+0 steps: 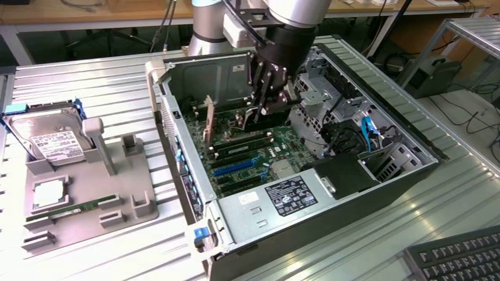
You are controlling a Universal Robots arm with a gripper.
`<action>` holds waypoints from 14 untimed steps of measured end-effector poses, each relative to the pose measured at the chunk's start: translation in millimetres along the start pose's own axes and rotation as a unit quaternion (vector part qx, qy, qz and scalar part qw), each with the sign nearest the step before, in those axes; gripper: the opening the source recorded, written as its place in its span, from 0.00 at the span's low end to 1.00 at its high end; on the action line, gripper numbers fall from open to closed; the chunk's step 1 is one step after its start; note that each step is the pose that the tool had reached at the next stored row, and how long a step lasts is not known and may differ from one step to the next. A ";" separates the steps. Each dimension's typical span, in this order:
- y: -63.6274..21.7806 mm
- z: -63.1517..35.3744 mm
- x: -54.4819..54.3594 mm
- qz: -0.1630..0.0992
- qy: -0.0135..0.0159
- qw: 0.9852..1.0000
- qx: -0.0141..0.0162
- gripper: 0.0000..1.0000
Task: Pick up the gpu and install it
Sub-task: 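Insert the gpu into the slot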
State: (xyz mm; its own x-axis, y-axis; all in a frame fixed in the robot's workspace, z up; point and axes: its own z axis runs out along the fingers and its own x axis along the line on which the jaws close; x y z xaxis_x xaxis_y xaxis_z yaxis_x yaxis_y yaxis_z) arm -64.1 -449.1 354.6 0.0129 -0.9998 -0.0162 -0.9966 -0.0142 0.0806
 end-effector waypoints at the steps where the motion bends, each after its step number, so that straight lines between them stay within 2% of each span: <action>1: 1.4 1.7 1.4 0.000 0.000 1.000 0.000 0.26; 7: 9.7 15.1 10.6 0.000 0.000 1.000 0.000 0.26; 10: 13.4 21.4 10.9 0.000 0.000 1.000 0.000 0.26; 14: 14.3 28.8 11.0 0.000 0.000 1.000 0.000 0.26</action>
State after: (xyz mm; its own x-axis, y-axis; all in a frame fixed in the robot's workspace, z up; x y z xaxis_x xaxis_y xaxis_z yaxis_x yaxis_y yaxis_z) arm -80.5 -459.8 326.9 0.0130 -0.9998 -0.0165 -0.9966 -0.0143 0.0806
